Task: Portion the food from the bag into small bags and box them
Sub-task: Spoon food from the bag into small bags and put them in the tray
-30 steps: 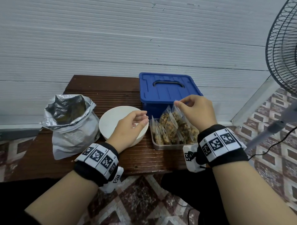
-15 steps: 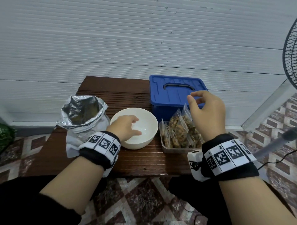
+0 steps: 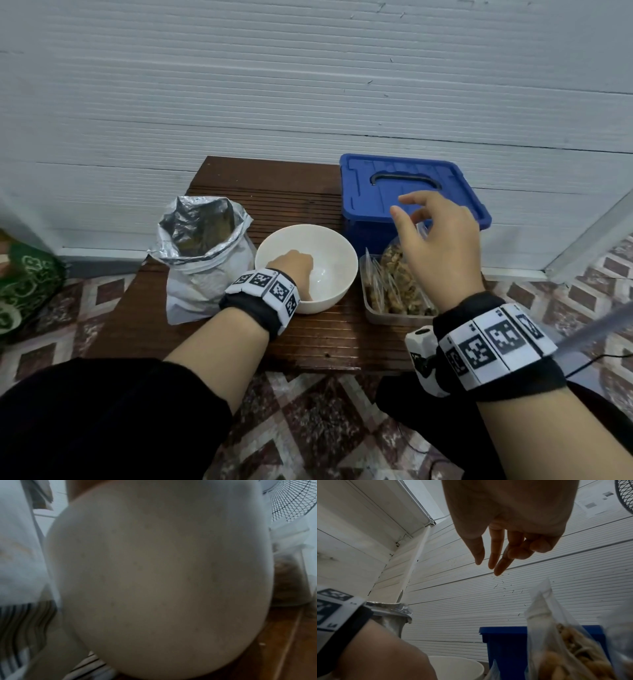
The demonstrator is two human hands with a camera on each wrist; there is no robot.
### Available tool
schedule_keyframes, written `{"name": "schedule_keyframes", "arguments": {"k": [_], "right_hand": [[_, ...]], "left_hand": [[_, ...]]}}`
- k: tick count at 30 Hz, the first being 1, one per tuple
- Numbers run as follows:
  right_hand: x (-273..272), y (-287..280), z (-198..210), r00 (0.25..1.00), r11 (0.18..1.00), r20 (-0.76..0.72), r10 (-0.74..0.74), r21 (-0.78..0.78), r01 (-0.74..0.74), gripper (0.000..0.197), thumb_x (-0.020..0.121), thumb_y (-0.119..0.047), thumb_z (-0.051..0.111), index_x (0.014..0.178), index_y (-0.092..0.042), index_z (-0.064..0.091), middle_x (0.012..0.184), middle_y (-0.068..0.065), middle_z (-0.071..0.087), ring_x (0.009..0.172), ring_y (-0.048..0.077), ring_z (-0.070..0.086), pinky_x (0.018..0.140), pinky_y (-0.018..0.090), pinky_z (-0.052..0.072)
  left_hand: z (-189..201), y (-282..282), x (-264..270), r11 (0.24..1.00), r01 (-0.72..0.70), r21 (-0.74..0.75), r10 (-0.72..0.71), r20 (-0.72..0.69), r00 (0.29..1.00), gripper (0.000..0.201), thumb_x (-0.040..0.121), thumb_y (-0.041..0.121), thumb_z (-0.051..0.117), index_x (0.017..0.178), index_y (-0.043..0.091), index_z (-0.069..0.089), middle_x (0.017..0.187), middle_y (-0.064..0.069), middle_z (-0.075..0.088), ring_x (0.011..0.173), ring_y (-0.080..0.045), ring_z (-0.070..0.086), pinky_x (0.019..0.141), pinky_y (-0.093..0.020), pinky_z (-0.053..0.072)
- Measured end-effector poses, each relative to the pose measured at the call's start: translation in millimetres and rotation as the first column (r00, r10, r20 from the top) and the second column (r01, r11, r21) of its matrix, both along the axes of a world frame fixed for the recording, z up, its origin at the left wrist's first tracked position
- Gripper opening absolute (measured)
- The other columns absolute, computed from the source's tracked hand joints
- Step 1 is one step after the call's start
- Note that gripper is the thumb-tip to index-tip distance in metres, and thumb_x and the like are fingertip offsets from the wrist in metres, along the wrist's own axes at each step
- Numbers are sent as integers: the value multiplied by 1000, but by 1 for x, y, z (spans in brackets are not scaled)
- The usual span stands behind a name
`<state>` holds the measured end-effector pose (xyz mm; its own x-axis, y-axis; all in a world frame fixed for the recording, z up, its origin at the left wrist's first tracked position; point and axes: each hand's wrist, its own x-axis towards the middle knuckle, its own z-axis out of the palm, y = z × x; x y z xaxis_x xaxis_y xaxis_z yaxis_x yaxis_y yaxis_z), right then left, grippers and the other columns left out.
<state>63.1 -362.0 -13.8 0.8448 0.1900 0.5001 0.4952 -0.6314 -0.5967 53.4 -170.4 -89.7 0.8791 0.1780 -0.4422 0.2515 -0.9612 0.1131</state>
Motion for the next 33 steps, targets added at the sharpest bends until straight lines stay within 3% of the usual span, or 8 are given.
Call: {"name": "schedule_keyframes", "arguments": {"k": [8,13,15,19,24,27,30,33], "right_hand": [[-1,4,-2,1000,1000,6,-6,-23,6,23,93,-36,56,111,-23,63,77,-11,58,85,15,48,85,41,41],[-3,7,-4,1000,998,-7,20,-59,-20,22,93,-35,57,109,-22,63,75,-13,55,87,21,54,87,42,41],[-4,9,-5,999,995,-19,36,-92,-37,20,92,-34,57,106,-22,64,76,-13,56,89,22,54,86,42,42],[-6,15,-10,997,984,-48,63,-161,-70,17,91,-32,60,102,-21,66,78,-12,58,87,20,56,87,42,43],[-14,22,-13,968,987,-245,62,-128,-96,35,90,-36,61,117,-14,61,81,-9,61,89,15,59,93,37,45],[-18,25,-13,930,986,-365,43,-134,-98,43,89,-42,60,122,-13,59,87,-7,62,91,10,58,86,27,46],[-17,27,-17,896,991,-441,52,-89,-102,37,86,-41,64,111,-14,66,88,-7,65,90,9,61,85,28,49],[-15,28,-21,870,995,-484,99,27,-99,12,86,-31,66,91,-20,70,82,-4,71,83,8,64,84,32,53]], "left_hand": [[0,1,-2,995,-89,-52,92,51,995,48,85,31,71,125,12,54,124,-6,58,112,-26,57,96,-37,47],[7,3,-2,953,-158,-258,205,169,964,59,78,29,78,126,13,46,118,-8,60,108,-26,57,94,-39,47],[13,3,-3,905,-174,-388,279,233,931,54,77,28,79,121,17,50,111,-5,64,102,-21,59,88,-34,48],[27,-1,-10,736,-146,-661,466,339,817,40,78,26,78,110,22,55,89,3,69,84,-7,63,63,-19,42],[36,-8,-22,567,-76,-820,608,355,710,36,80,27,77,105,27,51,77,5,71,81,6,60,66,-8,34],[39,-11,-25,516,-65,-854,652,342,676,39,81,30,75,112,25,52,74,6,72,83,6,62,67,-10,35],[40,-14,-27,457,-60,-887,688,311,656,44,84,28,73,122,22,51,78,6,74,78,3,68,69,-14,43],[42,-17,-29,425,-49,-904,701,294,650,48,87,25,70,128,19,48,82,4,74,75,1,69,79,-23,51]]}}
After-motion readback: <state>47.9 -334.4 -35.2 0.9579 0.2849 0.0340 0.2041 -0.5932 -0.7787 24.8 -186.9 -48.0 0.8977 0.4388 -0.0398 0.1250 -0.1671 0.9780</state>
